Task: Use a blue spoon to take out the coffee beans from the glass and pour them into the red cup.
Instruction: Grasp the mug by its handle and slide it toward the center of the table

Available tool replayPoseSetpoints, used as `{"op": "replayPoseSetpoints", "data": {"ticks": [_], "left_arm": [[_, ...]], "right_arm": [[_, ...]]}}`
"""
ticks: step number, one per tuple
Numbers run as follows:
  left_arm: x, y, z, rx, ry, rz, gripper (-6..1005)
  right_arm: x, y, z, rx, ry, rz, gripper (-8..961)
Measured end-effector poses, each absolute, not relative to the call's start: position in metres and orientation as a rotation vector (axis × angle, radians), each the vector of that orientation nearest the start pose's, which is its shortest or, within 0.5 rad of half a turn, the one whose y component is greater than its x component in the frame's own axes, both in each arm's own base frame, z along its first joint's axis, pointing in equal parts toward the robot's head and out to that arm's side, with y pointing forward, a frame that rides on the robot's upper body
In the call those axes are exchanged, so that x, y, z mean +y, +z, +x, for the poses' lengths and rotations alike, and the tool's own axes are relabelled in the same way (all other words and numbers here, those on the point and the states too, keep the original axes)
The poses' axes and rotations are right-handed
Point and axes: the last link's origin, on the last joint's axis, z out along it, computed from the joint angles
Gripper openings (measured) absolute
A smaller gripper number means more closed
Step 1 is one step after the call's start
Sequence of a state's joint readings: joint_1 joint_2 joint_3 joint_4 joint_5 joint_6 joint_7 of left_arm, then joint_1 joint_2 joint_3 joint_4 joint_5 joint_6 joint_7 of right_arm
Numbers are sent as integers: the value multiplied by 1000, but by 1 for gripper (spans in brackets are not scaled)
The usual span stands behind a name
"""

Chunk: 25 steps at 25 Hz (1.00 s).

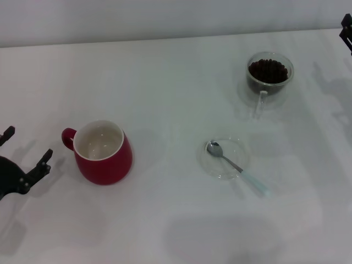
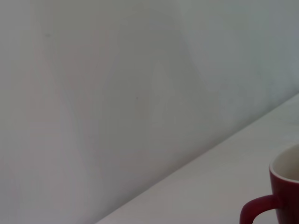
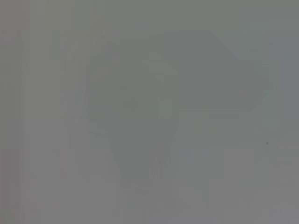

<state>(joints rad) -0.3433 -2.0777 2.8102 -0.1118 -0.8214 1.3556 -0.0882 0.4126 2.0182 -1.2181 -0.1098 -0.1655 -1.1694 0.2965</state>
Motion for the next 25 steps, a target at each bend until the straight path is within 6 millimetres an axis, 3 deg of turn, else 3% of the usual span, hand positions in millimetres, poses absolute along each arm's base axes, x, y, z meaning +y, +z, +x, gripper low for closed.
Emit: {"op": "replayPoseSetpoints", "data": {"ticks": [14, 25], "left_arm": [[265, -53, -352, -115, -369, -2088, 875], [278, -48, -347, -112, -377, -2049, 876]], "right_arm": [[333, 51, 368, 539, 664, -1474, 844], [335, 51, 366, 534, 669, -1473, 844]]}}
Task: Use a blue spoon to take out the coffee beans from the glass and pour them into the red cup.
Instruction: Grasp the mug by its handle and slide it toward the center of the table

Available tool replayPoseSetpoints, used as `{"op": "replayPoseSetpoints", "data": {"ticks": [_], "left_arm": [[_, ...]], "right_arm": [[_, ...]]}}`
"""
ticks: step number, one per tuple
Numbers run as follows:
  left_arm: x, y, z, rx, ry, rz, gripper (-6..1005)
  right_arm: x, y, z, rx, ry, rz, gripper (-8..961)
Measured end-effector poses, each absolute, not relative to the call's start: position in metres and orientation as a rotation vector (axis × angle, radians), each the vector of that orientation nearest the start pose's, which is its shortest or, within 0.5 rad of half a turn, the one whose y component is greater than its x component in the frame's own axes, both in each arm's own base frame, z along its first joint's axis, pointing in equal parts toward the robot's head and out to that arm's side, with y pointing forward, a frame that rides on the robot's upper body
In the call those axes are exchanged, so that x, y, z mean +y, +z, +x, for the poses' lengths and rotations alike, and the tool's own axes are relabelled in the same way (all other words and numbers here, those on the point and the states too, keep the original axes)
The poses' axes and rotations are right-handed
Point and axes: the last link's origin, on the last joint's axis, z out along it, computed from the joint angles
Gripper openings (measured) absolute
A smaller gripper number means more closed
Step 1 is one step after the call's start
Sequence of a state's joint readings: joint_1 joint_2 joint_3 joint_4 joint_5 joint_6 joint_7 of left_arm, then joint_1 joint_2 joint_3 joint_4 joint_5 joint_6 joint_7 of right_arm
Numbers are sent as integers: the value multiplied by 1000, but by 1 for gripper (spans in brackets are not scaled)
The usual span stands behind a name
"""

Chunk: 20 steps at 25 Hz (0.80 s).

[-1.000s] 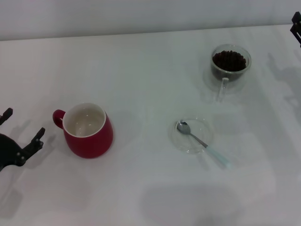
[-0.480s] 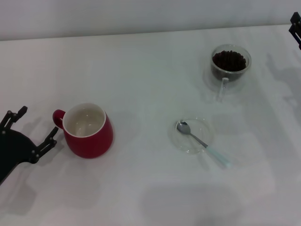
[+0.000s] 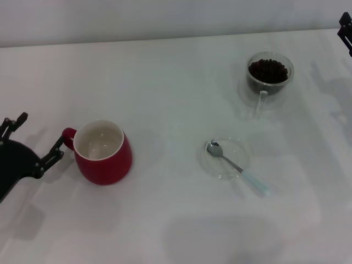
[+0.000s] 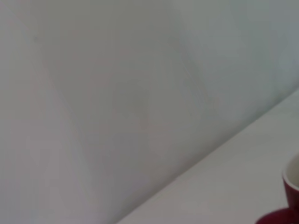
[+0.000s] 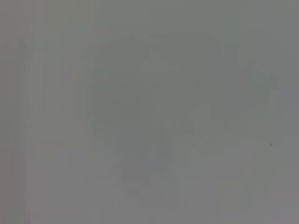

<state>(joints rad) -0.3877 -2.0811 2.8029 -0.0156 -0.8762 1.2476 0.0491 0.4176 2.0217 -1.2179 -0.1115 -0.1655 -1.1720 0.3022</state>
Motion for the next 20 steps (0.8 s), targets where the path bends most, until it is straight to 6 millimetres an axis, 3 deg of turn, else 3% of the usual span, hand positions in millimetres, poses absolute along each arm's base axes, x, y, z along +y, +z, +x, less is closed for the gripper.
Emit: {"op": "replayPoseSetpoints", "data": {"ticks": [20], "left_arm": [[291, -63, -337, -89, -338, -2106, 865]], "right_arm": [[339, 52, 362, 525, 682, -1472, 844]]}}
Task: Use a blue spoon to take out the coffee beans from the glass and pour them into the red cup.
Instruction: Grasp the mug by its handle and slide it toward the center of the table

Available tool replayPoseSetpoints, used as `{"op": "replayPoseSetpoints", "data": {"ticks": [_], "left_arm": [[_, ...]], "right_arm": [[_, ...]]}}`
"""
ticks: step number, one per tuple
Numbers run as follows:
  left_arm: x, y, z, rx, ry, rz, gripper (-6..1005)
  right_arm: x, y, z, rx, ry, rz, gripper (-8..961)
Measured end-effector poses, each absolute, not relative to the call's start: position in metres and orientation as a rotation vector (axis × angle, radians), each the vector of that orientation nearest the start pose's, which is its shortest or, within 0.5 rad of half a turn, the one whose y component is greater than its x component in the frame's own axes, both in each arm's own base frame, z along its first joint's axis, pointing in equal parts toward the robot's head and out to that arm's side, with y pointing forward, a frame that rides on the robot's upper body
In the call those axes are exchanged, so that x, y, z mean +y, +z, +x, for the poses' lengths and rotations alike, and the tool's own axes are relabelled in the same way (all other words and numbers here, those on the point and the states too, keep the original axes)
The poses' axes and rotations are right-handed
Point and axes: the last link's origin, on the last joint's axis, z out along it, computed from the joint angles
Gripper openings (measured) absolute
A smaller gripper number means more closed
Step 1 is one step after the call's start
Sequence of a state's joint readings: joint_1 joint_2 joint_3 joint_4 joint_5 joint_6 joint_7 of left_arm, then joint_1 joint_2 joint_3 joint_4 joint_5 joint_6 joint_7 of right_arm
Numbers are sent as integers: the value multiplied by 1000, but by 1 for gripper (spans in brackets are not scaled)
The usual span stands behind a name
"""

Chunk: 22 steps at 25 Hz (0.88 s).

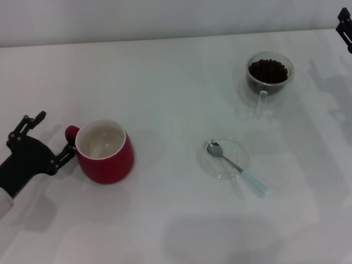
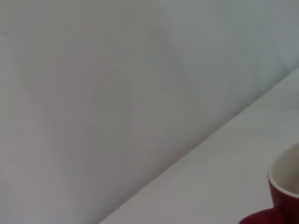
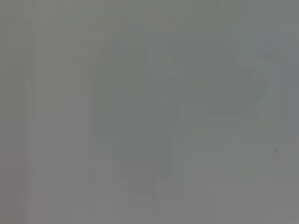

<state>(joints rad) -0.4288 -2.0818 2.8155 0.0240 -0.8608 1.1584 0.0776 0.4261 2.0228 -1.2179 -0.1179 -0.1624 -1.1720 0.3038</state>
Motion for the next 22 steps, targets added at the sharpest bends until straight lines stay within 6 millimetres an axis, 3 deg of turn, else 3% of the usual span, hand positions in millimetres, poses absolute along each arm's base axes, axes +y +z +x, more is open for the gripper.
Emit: {"op": "replayPoseSetpoints", "data": {"ticks": [8, 18, 22], "left_arm": [[293, -70, -333, -68, -314, -2109, 765], [290, -73, -332, -71, -324, -2117, 736], [289, -73, -333, -73, -322, -2118, 613]], "right_arm": [[338, 51, 362, 528, 682, -1473, 843], [338, 50, 362, 529, 683, -1476, 843], [338, 49, 362, 531, 682, -1481, 843]]}}
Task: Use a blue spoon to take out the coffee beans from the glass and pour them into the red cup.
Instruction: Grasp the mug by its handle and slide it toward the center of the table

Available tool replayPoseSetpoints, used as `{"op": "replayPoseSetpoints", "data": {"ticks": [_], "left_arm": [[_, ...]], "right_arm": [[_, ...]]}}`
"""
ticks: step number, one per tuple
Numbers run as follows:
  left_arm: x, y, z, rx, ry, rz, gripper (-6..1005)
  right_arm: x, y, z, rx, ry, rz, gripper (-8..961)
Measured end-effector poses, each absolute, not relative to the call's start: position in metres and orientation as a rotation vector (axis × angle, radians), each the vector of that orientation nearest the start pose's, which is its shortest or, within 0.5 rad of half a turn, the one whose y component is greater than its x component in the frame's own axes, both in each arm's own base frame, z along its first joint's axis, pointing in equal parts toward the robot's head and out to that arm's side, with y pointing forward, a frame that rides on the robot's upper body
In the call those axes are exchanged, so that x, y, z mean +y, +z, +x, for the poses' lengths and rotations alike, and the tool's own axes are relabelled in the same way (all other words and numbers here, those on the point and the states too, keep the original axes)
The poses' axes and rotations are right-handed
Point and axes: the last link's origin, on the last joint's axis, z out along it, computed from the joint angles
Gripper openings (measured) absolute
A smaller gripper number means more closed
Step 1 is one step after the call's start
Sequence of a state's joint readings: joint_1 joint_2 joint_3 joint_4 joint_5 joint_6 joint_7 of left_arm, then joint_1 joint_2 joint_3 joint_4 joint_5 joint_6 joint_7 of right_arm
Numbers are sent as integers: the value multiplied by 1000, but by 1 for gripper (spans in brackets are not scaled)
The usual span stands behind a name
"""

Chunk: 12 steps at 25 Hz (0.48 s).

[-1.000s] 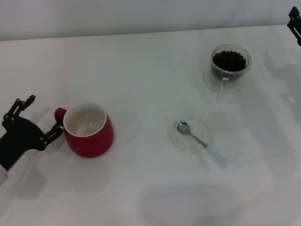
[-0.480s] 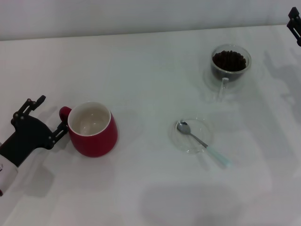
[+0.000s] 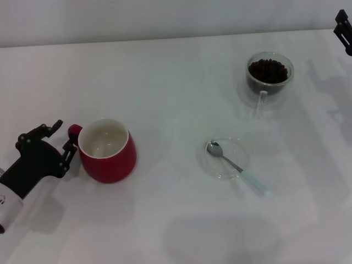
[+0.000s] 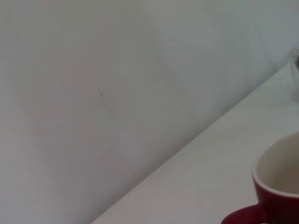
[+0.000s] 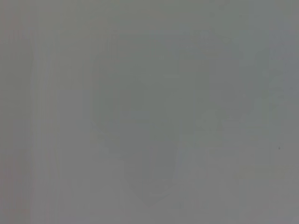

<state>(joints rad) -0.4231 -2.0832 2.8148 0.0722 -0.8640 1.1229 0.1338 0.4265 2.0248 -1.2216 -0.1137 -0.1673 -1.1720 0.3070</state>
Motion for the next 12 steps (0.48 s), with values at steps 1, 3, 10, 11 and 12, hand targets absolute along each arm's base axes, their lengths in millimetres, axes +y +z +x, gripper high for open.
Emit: {"op": "replayPoseSetpoints", "data": {"ticks": [1, 3, 10, 11, 12], "left_arm": [[289, -73, -333, -74, -322, -2117, 583], [288, -73, -333, -74, -325, -2117, 505], [287, -73, -333, -73, -326, -2116, 185], [287, -73, -333, -73, -327, -2116, 142], [287, -73, -333, -73, -327, -2116, 98]], "right_arm": [[338, 49, 362, 532, 684, -1484, 843], [338, 48, 361, 539, 689, -1488, 843], [336, 48, 361, 542, 705, -1488, 843], [336, 48, 361, 540, 707, -1487, 843], [335, 48, 361, 540, 707, -1487, 843]]}}
